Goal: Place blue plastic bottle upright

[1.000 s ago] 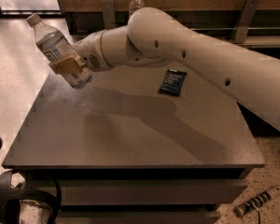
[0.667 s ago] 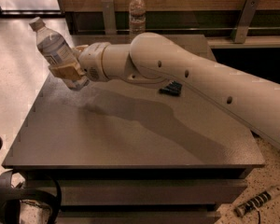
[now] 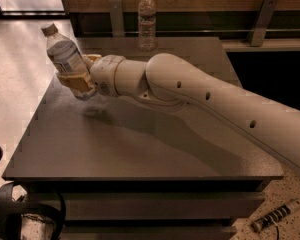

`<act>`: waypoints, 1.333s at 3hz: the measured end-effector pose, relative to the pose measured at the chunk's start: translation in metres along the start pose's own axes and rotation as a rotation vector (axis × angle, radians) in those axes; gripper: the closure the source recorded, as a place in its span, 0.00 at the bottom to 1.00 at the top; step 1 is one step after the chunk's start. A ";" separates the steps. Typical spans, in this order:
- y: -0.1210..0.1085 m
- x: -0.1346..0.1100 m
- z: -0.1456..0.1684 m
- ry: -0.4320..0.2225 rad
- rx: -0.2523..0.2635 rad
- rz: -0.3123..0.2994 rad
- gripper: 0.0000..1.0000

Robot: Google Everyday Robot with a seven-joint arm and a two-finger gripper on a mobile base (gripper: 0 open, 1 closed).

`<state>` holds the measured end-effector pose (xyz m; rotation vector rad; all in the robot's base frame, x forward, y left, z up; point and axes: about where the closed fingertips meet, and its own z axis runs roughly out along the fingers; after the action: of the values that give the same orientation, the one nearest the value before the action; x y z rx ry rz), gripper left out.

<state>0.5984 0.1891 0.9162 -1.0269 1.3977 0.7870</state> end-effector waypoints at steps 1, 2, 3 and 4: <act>0.000 0.007 -0.003 -0.029 0.020 0.032 1.00; -0.001 0.018 -0.005 -0.068 0.039 0.087 1.00; -0.003 0.031 -0.005 -0.100 0.052 0.129 1.00; -0.004 0.039 -0.008 -0.114 0.066 0.147 1.00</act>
Offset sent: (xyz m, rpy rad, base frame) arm 0.0061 -0.0170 -0.0343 0.1752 0.0932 -0.0737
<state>0.6009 0.1753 0.8788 -0.8228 1.4024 0.8874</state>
